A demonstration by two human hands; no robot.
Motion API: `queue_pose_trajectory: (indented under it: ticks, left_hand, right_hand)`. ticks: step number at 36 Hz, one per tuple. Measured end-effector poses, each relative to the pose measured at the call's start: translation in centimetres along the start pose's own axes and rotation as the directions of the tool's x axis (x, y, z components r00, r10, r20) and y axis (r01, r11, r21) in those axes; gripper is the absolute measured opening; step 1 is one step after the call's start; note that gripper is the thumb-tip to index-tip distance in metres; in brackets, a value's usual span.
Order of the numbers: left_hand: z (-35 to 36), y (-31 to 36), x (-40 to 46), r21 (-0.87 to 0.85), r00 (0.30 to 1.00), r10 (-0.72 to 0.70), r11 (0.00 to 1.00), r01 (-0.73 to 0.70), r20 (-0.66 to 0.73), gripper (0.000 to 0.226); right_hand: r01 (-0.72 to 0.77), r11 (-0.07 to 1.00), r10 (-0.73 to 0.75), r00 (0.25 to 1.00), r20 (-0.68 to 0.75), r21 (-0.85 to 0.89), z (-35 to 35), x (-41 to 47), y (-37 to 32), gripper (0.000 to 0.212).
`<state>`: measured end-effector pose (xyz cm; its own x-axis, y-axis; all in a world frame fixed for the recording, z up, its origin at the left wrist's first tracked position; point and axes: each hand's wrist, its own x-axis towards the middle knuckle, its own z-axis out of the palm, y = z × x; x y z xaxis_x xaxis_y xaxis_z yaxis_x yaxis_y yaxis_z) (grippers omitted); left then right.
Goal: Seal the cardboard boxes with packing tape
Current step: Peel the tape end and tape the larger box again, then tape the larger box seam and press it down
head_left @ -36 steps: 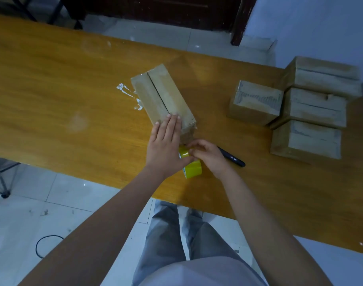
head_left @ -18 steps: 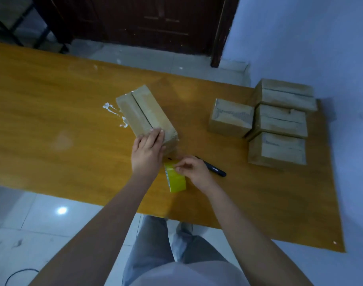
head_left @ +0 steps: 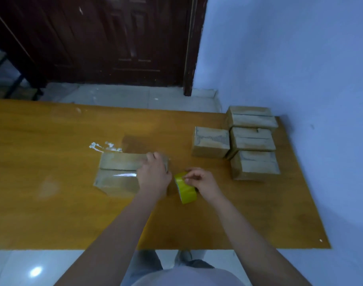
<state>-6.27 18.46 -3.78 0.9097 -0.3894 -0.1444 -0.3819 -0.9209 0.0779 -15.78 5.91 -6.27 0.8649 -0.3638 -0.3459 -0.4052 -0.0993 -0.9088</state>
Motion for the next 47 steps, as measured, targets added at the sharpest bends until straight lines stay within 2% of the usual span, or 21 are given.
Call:
queue_pose_trajectory:
  ticks: [5, 7, 9, 10, 12, 13, 15, 16, 18, 20, 24, 28, 31, 34, 35, 37, 39, 43, 47]
  left_hand:
    - [-1.1, -0.5, 1.2, -0.138, 0.99, 0.037, 0.99, -0.019, 0.134, 0.054]
    - [-1.9, -0.8, 1.3, -0.238, 0.993, 0.086, 0.969, -0.065, 0.079, 0.057]
    - [-3.0, -1.0, 1.2, -0.372, 0.977, 0.211, 0.905, -0.204, -0.024, 0.066]
    - [-3.8, -1.0, 1.2, -0.424, 0.948, 0.314, 0.853, -0.306, -0.052, 0.07]
    - [-5.1, -0.8, 1.5, -0.447, 0.852, 0.522, 0.754, -0.481, -0.036, 0.065]
    - [-5.6, -0.5, 1.7, -0.435, 0.815, 0.579, 0.728, -0.529, -0.023, 0.056]
    - [-6.0, -0.2, 2.4, -0.462, 0.792, 0.605, 0.681, -0.568, -0.081, 0.032]
    - [-6.1, -0.2, 2.6, -0.506, 0.792, 0.597, 0.648, -0.569, -0.127, 0.024]
    - [-6.2, -0.3, 3.2, -0.594, 0.793, 0.587, 0.583, -0.555, -0.164, 0.022]
    - [-6.3, -0.6, 3.7, -0.628, 0.778, 0.607, 0.544, -0.556, -0.162, 0.019]
    - [-7.2, -1.3, 4.0, -0.61, 0.76, 0.619, 0.529, -0.59, -0.198, 0.015]
    - [-8.9, -1.4, 4.7, -0.596, 0.795, 0.553, 0.559, -0.577, -0.25, 0.017]
    - [-9.7, -1.2, 5.9, -0.654, 0.83, 0.52, 0.56, -0.508, -0.2, 0.018]
    - [-10.2, -1.0, 6.9, -0.814, 0.887, 0.46, 0.501, -0.293, -0.036, 0.025]
    - [-10.3, -0.8, 7.1, -0.856, 0.896, 0.443, 0.476, -0.204, 0.033, 0.027]
    - [-10.2, -0.7, 7.1, -0.904, 0.883, 0.436, 0.427, -0.032, 0.174, 0.029]
    - [-10.1, -0.9, 6.8, -0.907, 0.847, 0.453, 0.414, 0.077, 0.279, 0.03]
    - [-9.5, -1.8, 5.9, -0.862, 0.776, 0.495, 0.494, 0.118, 0.39, 0.033]
    - [-9.4, -2.2, 6.3, -0.861, 0.805, 0.514, 0.509, -0.009, 0.295, 0.038]
  right_hand:
    - [0.022, 0.999, -0.02, 0.998, -0.06, 0.031, -1.2, 0.1, -3.1, 0.019]
    - [0.024, 1.0, -0.023, 0.996, -0.083, 0.017, -1.6, 0.0, -4.1, 0.015]
    - [0.033, 0.999, -0.035, 0.994, -0.103, -0.022, -1.8, 0.0, -5.1, 0.014]
    - [0.039, 0.998, -0.043, 0.992, -0.118, -0.041, -1.7, 0.0, -5.6, 0.017]
    - [0.049, 0.996, -0.059, 0.987, -0.147, -0.072, -1.5, 0.2, -6.5, 0.022]
    - [0.055, 0.996, -0.067, 0.984, -0.164, -0.074, -1.4, 0.1, -7.0, 0.02]
    - [0.047, 0.997, -0.059, 0.977, -0.207, -0.064, -1.1, 0.0, -8.0, 0.011]
    - [0.043, 0.997, -0.056, 0.97, -0.235, -0.059, -1.1, 0.0, -8.3, 0.015]
    - [0.043, 0.998, -0.056, 0.959, -0.277, -0.053, -1.0, -0.3, -8.9, 0.018]
    - [0.044, 0.998, -0.058, 0.948, -0.312, -0.052, -0.9, -0.5, -9.4, 0.012]
    - [0.053, 0.998, -0.058, 0.934, -0.353, -0.025, 0.0, -1.0, -10.3, 0.011]
    - [0.095, 0.995, -0.092, 0.911, -0.402, -0.013, 1.5, -1.6, -11.3, 0.032]
    - [0.107, 0.982, -0.032, 0.906, -0.423, 0.154, 2.6, -3.2, -12.5, 0.042]
    - [0.128, 0.979, -0.041, 0.888, -0.458, 0.161, 3.2, -4.5, -12.8, 0.029]
    - [0.146, 0.98, -0.066, 0.878, -0.474, 0.136, 3.4, -5.0, -13.0, 0.032]
    - [0.168, 0.981, -0.103, 0.874, -0.475, 0.098, 4.0, -6.0, -13.2, 0.039]
    - [0.216, 0.969, -0.137, 0.877, -0.46, 0.122, 4.4, -7.0, -13.4, 0.041]
    - [0.255, 0.947, -0.141, 0.877, -0.46, 0.195, 5.6, -8.2, -13.4, 0.035]
    - [0.256, 0.941, -0.102, 0.839, -0.534, 0.223, 7.7, -8.2, -13.2, 0.04]
